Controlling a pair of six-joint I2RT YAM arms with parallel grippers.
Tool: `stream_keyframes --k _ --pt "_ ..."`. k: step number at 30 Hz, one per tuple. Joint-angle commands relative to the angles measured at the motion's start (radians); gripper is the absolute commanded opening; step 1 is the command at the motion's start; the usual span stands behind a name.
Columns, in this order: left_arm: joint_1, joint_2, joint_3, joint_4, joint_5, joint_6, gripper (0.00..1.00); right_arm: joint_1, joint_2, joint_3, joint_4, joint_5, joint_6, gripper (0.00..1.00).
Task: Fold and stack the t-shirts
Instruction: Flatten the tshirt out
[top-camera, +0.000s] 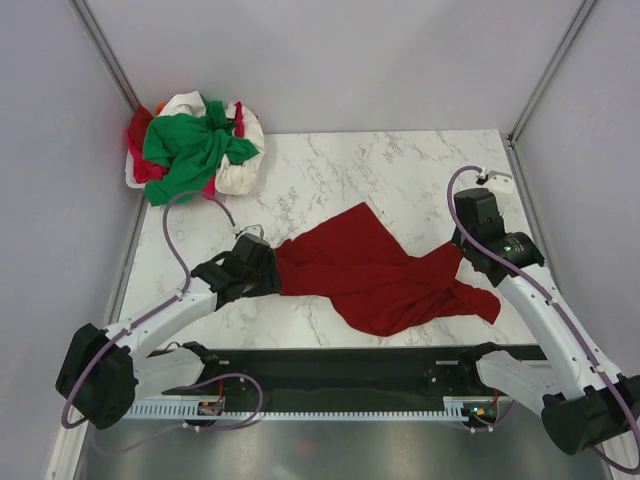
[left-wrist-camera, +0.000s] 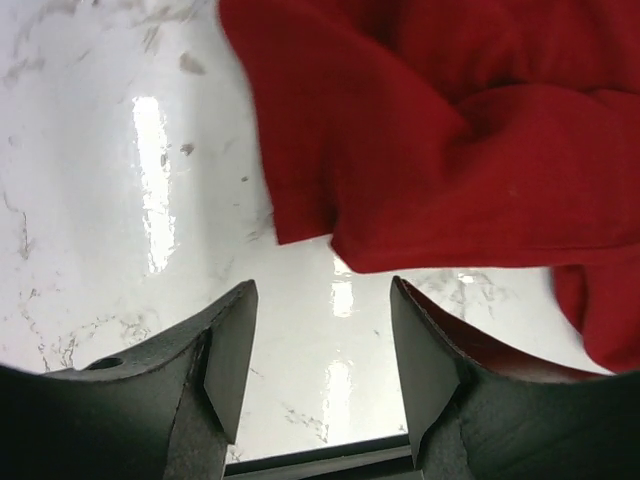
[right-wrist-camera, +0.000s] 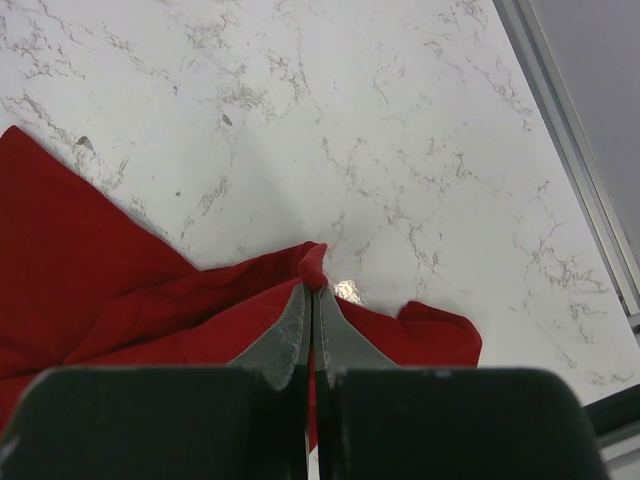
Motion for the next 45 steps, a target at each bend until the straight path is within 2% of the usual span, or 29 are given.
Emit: stream_keyframes --k 1,4,12,17,18,23,24,25,30,31,33,36,40,43,45 --pt "0.109 -0.037 -0.105 0.134 0.055 -0.074 0.63 -0.004 -0.001 0.003 0.037 -0.019 0.009 0.00" --pt "0.177 -0.038 -0.167 0.216 0.113 -0.084 0.61 -0.005 0.001 -0.002 0.041 -0.038 0.010 0.00" --pt "0.202 0.052 -0.222 0.388 0.210 -0.097 0.61 -0.005 0.009 -0.020 0.055 -0.047 0.009 0.00" --pt "0.202 0.087 -0.239 0.411 0.199 -0.102 0.56 -0.004 0.010 -0.020 0.055 -0.039 0.001 0.00" --pt "0.202 0.092 -0.241 0.414 0.206 -0.104 0.54 -0.005 0.010 -0.020 0.057 -0.036 -0.002 0.00" --pt "0.202 0.098 -0.247 0.434 0.219 -0.105 0.26 -0.005 0.015 -0.025 0.058 -0.036 -0.007 0.00" --pt "0.202 0.098 -0.247 0.438 0.225 -0.105 0.19 -0.004 0.016 -0.027 0.060 -0.036 -0.007 0.00" --pt "0.202 0.095 -0.252 0.440 0.226 -0.107 0.02 -0.004 0.018 -0.028 0.063 -0.036 -0.008 0.00" --pt "0.202 0.011 -0.244 0.397 0.235 -0.085 0.02 -0.004 0.016 -0.016 0.066 -0.055 -0.001 0.00" --pt "0.202 -0.014 -0.218 0.397 0.235 -0.082 0.02 -0.004 0.016 -0.010 0.061 -0.068 0.004 0.00" --pt "0.202 -0.109 -0.177 0.251 0.212 -0.059 0.02 -0.004 -0.007 0.022 0.057 -0.140 0.022 0.00" --pt "0.202 -0.250 -0.054 0.120 0.180 -0.019 0.02 -0.004 -0.054 0.087 0.058 -0.271 0.039 0.00" --pt "0.202 -0.400 0.188 -0.052 0.150 0.043 0.02 -0.004 -0.142 0.200 0.054 -0.365 0.018 0.00" --pt "0.202 -0.465 0.362 -0.095 0.172 0.105 0.02 -0.004 -0.223 0.320 0.043 -0.403 0.003 0.00" --pt "0.202 -0.489 0.446 -0.114 0.234 0.158 0.02 -0.004 -0.284 0.415 0.037 -0.412 -0.011 0.00"
